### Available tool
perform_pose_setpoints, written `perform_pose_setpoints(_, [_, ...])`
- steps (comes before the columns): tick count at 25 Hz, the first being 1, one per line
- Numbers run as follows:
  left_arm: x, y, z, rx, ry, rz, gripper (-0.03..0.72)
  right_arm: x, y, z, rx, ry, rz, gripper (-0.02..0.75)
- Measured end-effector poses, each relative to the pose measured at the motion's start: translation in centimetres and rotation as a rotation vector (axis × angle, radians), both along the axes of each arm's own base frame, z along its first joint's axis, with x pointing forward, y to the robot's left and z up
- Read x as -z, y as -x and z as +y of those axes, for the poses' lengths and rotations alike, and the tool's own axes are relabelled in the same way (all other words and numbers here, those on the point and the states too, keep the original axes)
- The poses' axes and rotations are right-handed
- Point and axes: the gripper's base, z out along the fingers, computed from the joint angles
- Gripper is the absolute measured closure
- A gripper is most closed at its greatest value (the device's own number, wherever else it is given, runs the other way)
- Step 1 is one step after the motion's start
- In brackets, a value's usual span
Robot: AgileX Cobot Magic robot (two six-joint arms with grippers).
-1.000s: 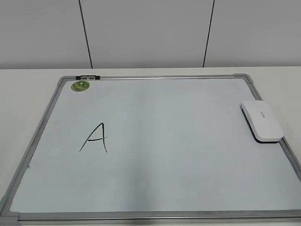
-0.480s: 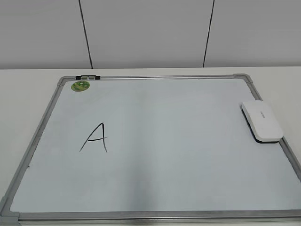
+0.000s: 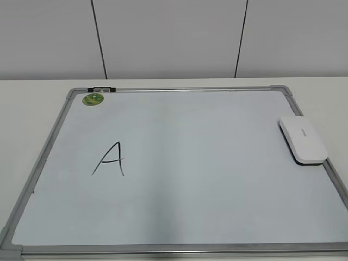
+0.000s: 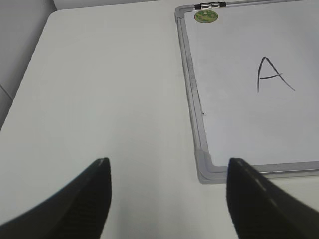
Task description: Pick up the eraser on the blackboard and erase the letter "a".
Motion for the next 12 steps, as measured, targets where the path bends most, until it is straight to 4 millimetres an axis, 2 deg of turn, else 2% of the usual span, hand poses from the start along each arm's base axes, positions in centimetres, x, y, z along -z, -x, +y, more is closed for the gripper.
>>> perform_pose_setpoints(12, [0.0,0.0,0.0,0.0,0.0,0.0,0.173,0.01,0.01,0.0,0.0,0.0,0.002,0.149])
